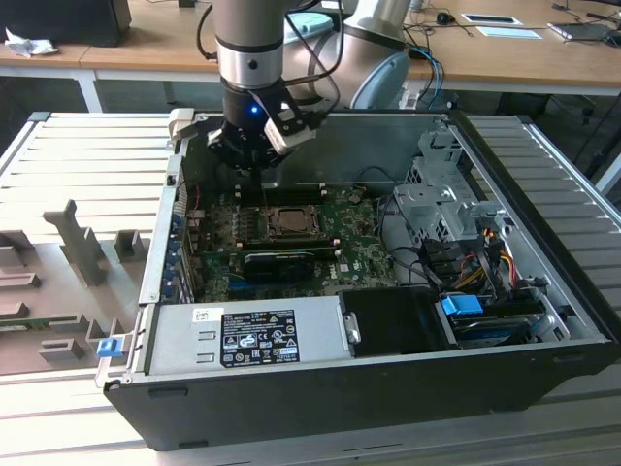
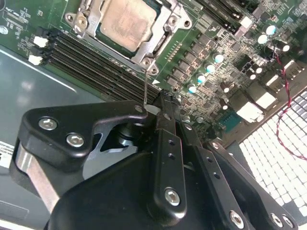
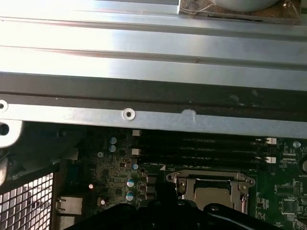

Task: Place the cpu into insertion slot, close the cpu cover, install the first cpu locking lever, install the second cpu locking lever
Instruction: 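Install the first cpu locking lever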

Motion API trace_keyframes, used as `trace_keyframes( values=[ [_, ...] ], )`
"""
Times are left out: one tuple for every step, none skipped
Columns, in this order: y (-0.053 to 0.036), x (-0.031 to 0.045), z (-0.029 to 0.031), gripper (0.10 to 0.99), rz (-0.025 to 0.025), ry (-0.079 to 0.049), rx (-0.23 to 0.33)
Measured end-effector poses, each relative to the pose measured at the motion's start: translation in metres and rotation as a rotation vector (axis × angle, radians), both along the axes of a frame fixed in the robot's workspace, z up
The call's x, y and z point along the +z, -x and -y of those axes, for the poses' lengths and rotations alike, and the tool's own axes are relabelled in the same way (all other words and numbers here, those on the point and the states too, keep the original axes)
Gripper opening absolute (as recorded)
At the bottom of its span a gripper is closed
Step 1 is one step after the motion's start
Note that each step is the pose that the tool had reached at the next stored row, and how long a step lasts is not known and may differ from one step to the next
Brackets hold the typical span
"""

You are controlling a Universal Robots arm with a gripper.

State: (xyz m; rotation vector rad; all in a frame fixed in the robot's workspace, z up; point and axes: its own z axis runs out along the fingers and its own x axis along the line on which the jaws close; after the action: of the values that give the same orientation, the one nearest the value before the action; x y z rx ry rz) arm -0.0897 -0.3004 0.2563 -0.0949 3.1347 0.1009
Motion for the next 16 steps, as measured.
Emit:
trace_keyframes(
  values=[
    [-0.0012,-0.0001,0.0,0.106,0.0001,0.0,0.0],
    [-0.0023,-0.0002,0.0,0.106,0.0,0.001,0.0],
    [-0.0032,-0.0003,0.0,0.106,0.0,0.001,0.0],
    [-0.0043,-0.0005,0.0,0.106,0.0,0.001,0.0],
    [-0.0052,-0.0005,0.0,0.106,0.0,0.002,0.0],
    [-0.0065,-0.0007,0.0,0.106,0.0,0.002,0.0],
    [-0.0076,-0.0008,0.0,0.106,0.0,0.002,0.0],
    [-0.0092,-0.0008,0.0,0.106,0.0,0.002,0.0],
    [-0.0105,-0.0009,0.0,0.106,0.0,0.002,0.0],
    [-0.0125,-0.001,0.0,0.106,0.0,0.002,0.0],
    [-0.0141,-0.0011,0.0,0.106,0.0,0.003,0.0],
    [-0.0161,-0.0012,0.0,0.106,0.0,0.003,0.0],
    [-0.0176,-0.0013,0.0,0.106,0.0,0.003,0.0],
    [-0.0193,-0.0014,0.0,0.106,0.0,0.003,0.0],
    [-0.0207,-0.0016,0.0,0.106,0.0,0.003,0.0],
    [-0.0223,-0.0019,0.0,0.106,0.0001,0.003,0.0]
  ],
)
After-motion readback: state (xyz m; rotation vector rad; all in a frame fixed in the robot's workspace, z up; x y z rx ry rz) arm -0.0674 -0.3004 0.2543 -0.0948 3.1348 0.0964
